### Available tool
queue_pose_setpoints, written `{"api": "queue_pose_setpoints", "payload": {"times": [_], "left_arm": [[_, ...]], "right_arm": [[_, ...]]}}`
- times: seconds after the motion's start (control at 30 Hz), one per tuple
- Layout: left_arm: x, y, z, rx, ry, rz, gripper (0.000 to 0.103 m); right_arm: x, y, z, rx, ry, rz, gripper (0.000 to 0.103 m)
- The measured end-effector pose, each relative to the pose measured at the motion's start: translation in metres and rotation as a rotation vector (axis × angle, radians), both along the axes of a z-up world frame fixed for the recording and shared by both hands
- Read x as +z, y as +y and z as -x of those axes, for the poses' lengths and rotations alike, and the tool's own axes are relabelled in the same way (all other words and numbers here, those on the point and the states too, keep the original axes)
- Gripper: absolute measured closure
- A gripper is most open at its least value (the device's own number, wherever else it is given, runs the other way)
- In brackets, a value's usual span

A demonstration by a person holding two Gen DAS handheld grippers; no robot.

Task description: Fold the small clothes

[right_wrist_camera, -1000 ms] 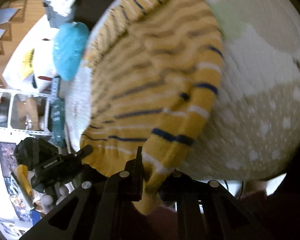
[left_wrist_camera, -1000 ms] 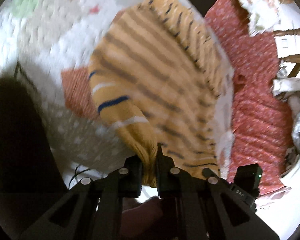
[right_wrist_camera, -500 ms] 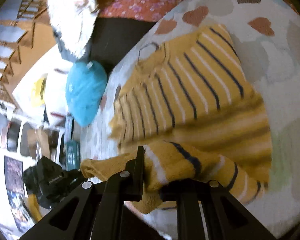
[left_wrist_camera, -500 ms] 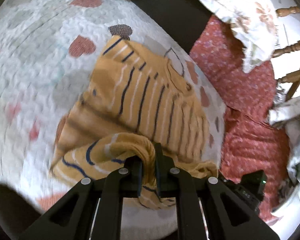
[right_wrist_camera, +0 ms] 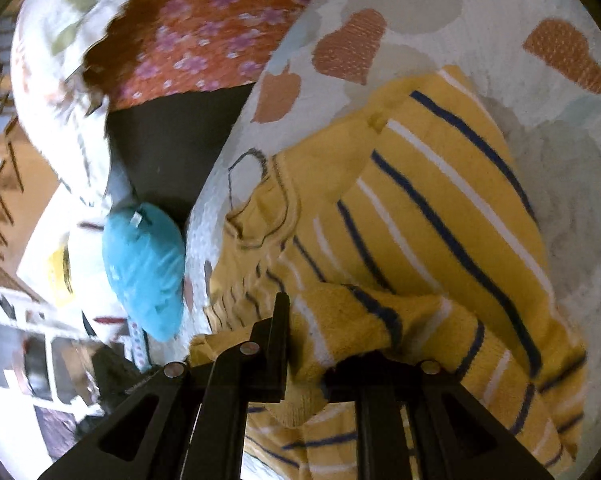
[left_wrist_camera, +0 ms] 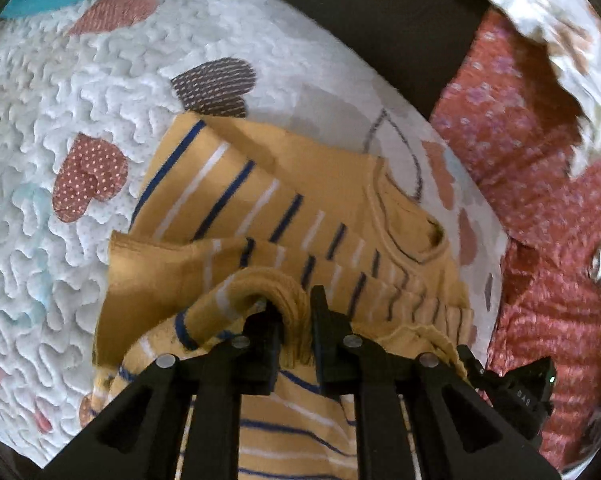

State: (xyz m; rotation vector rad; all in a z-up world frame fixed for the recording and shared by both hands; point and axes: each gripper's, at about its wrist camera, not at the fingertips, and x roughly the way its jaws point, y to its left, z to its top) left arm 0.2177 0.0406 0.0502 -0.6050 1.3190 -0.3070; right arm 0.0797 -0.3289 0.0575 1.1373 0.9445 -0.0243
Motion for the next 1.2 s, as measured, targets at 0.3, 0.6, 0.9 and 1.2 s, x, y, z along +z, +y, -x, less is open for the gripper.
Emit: {"api": "queue_pose_setpoints", "payload": {"times": [0.3, 0.6, 0.9, 1.2], "left_arm": [[0.012, 0.036, -0.018, 0.12, -0.019, 0.087, 0.067], [0.035, 0.07, -0.004, 0.124, -0.094, -0.059, 0.054], [-0.006, 0.092, 0.053, 0.026, -0.036, -0.12, 0.052], [0.032, 0.084, 0.107, 0.033, -0.179, -0.121, 0.049]], "right_arm": [[-0.032, -0.046, -0.002, -0.22, -0.074, -0.275, 0.05], [-0.003, -0.058, 0.005, -0.239, -0.111, -0.191, 0.032], [0.022, -0.075, 0.045, -0.144, -0.006, 0.161, 0.028], [0.059, -0.005, 0.043, 0.138, -0.019, 0.569, 0.051]]}}
